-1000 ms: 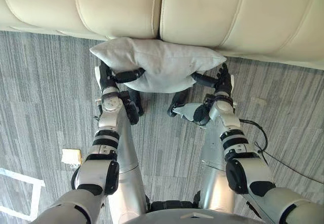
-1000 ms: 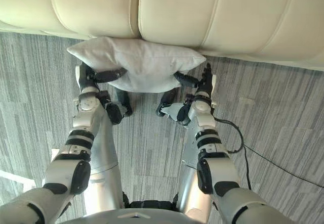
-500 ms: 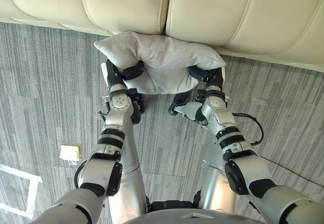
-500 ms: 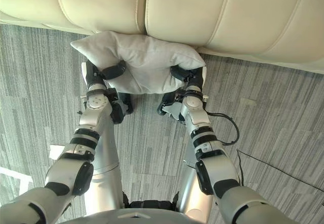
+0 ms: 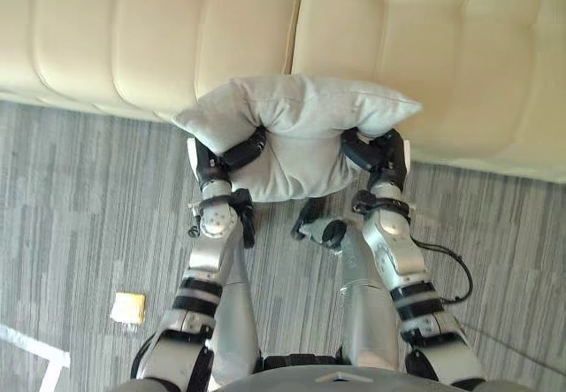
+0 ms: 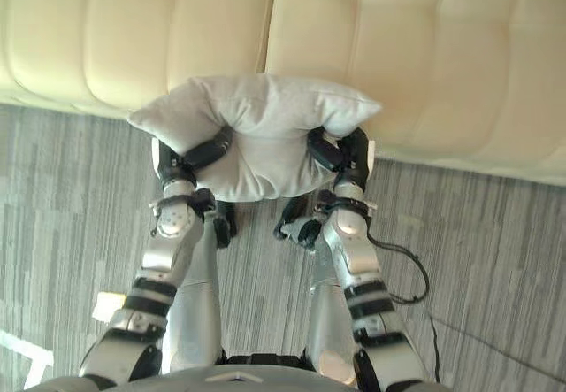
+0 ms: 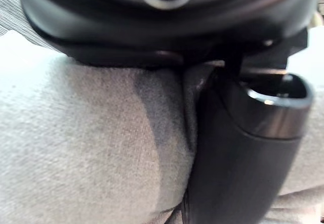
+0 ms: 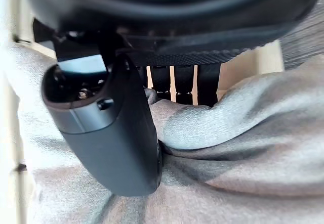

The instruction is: Pick up cushions and gather them together orderly.

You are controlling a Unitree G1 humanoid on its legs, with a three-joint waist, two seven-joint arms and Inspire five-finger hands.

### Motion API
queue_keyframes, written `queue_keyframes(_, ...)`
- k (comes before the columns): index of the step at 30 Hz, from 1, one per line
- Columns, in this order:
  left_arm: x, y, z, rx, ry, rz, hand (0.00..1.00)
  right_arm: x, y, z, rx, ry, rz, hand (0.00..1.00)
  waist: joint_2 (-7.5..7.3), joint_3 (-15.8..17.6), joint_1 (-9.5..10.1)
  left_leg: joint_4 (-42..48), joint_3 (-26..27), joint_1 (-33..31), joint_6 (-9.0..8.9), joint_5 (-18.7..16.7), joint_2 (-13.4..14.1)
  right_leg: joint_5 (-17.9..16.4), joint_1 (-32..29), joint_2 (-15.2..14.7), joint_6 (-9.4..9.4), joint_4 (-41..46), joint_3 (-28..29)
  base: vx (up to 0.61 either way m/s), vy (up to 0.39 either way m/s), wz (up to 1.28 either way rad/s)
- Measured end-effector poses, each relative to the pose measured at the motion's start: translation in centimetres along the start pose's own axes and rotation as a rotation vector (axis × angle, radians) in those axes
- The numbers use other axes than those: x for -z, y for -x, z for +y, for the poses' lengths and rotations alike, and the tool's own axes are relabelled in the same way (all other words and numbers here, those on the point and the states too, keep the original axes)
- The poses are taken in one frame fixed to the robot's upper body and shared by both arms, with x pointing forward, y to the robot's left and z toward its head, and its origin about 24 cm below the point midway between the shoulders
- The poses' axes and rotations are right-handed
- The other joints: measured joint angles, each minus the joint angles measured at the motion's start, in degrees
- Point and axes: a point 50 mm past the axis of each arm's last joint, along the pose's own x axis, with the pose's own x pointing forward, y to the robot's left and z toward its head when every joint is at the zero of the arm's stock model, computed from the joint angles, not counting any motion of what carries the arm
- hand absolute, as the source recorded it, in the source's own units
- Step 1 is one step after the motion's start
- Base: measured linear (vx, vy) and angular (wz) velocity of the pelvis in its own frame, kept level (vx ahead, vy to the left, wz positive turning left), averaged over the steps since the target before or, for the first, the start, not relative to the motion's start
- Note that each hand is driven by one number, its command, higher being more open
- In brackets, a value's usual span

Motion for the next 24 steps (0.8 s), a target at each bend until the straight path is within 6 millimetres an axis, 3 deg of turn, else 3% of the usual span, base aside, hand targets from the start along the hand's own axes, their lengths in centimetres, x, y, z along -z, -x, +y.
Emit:
queue_keyframes(5,2.4,3.4,1.1,0.019,0.021,0.088,0.00,1.1,3.0,-2.0,-0.014,0.085,0.021,0.00,-0.29,-6.51,0.11,-8.37,2.41,13.09,-0.58,0.72,0.12,1.16,11.72,3.05,0.87,-8.91,0.58,0.16,0.001,-0.14)
queue_keyframes(7,3.3,4.5,1.6,0.025,0.023,0.130,0.00,1.5,3.6,-2.7,-0.029,0.166,0.024,0.00,-0.38,-8.93,-0.13,-11.74,3.42,16.90,-0.73,0.81,-0.42,2.16,14.58,3.77,0.22,-11.74,1.28,0.25,-0.007,-0.18)
queue_keyframes(10,4.4,5.8,2.1,0.029,0.011,0.183,0.00,1.8,3.9,-3.5,-0.060,0.268,0.025,0.00,0.64,-10.64,-0.40,-15.41,4.02,21.31,-0.78,0.80,-0.76,3.58,18.36,5.26,0.85,-16.14,2.49,0.23,0.029,-0.25)
queue_keyframes(13,5.3,7.0,2.4,0.037,-0.003,0.229,0.00,2.6,4.1,-4.1,-0.074,0.332,0.053,0.00,0.77,-11.48,-0.69,-17.37,4.52,26.09,-1.12,-0.33,-1.37,3.67,21.68,5.49,1.33,-17.02,4.00,0.16,0.078,-0.34)
queue_keyframes(15,5.8,7.7,2.6,0.054,-0.038,0.252,0.00,3.5,4.2,-4.6,-0.072,0.373,0.086,0.00,1.28,-11.87,-1.19,-16.98,5.34,29.16,-1.13,-2.65,-1.38,3.45,22.40,4.52,4.37,-13.36,4.73,0.16,0.127,-0.35)
queue_keyframes(19,6.4,8.4,3.2,0.088,-0.117,0.276,0.00,5.0,5.3,-5.6,-0.063,0.418,0.161,0.00,1.33,-12.35,-2.30,-16.35,5.33,33.45,-0.71,-5.43,-1.89,4.06,22.40,1.48,5.50,-4.22,5.26,0.10,0.082,0.00)
queue_keyframes(20,6.6,8.8,3.4,0.092,-0.142,0.285,0.00,5.5,5.7,-5.8,-0.066,0.424,0.185,0.00,1.63,-12.72,-2.45,-17.33,5.15,35.08,-0.05,-6.23,-2.51,4.99,22.15,0.55,6.66,-1.73,6.12,0.09,0.058,0.00)
queue_keyframes(21,6.6,8.8,3.4,0.093,-0.148,0.287,0.00,5.6,5.7,-5.9,-0.066,0.427,0.192,0.00,1.82,-12.90,-2.50,-18.01,5.00,35.56,0.14,-6.30,-2.73,5.71,21.51,0.24,6.76,-0.39,6.58,0.11,0.072,0.05)
queue_keyframes(22,6.7,8.9,3.4,0.093,-0.155,0.293,0.00,5.9,5.8,-6.1,-0.067,0.431,0.209,0.00,2.29,-13.32,-2.74,-19.78,4.45,36.59,0.57,-6.29,-3.17,5.80,19.65,-0.01,5.06,1.90,7.71,0.07,0.050,0.06)
queue_keyframes(24,6.7,8.9,3.5,0.094,-0.160,0.295,0.00,6.1,5.9,-6.3,-0.069,0.442,0.218,0.00,3.10,-13.53,-2.82,-21.51,2.91,37.45,0.58,-6.29,-3.35,2.61,19.39,2.73,5.02,-3.43,11.40,0.10,-0.010,0.19)
